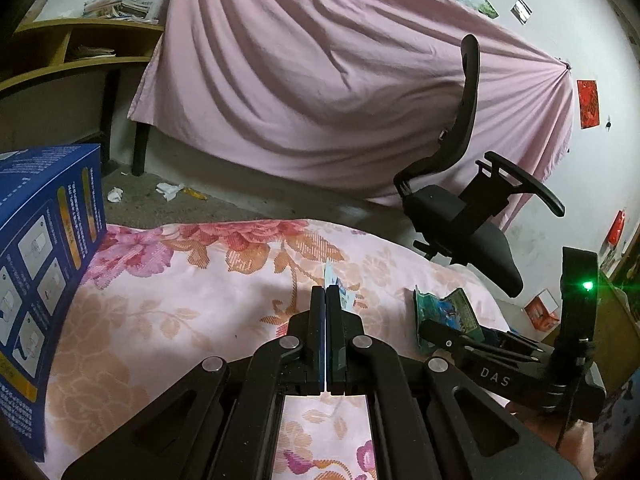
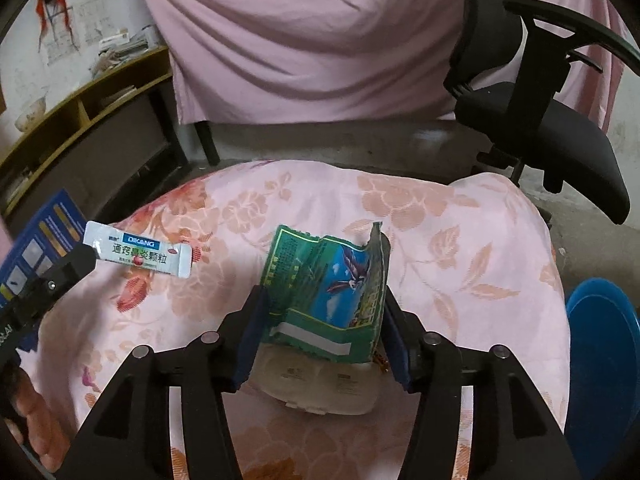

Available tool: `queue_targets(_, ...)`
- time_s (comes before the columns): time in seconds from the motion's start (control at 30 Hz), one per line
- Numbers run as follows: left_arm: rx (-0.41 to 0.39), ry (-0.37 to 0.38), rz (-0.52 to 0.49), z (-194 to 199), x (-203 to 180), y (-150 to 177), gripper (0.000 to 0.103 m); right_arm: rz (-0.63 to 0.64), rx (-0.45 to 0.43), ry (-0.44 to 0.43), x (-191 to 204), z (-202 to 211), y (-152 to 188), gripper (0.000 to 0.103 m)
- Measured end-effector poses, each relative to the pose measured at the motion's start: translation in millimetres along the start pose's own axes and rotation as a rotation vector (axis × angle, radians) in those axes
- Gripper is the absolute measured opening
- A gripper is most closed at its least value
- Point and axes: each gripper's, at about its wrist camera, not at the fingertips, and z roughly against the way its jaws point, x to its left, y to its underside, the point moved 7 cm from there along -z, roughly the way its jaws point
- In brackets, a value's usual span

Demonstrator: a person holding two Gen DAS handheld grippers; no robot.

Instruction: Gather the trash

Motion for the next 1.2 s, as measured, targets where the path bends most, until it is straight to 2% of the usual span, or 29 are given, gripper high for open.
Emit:
queue_targets(0.1,-0.002,0.003,0.0,-0.3,-2.0,-0.5,0.0,0.005,0.013,0.0,1.2,-1.7,3.1,0.03)
queue_targets(0.17,-0.002,0.009,-0.002,0.0,-3.3,-0.2,0.0,0.014,0.012,-0.007,3.6,-1.0,3.7,0.026)
queue_targets(0.4,-0.029,0.025,-0.019,5.6,-7.4,-2.2,0.0,0.011,-0.027,-0.034,4.3,7.2,3.3,0.024)
queue_targets(0.53,-0.066,0.026,-0.045,11.7,-14.1,-3.3,0.0,0.0,-0.1,-0.055,3.3,21.6,-0.3,0.02)
queue_targets(0.67,-0.113,0.023,-0.091,18.9,-24.2,-3.5,0.0,0.02,-0.15,-0.06,8.2,31.4,-3.2,0.011)
queue_targets(0.8,-0.129,0.022,-0.13,20.2,-32.9,-1.2,0.0,0.044,-0.142,-0.064,13.0,29.3,-3.0,0.008)
queue_targets(0.93,-0.136,0.023,-0.121,20.2,-30.9,-1.0,0.0,0.057,-0.156,-0.07,17.7,32.1,-3.3,0.005)
queue_targets(1.2,-0.16,0.022,-0.122,25.9,-27.3,-3.6,0.0,0.085,-0.241,-0.084,22.4,48.3,-5.3,0.003)
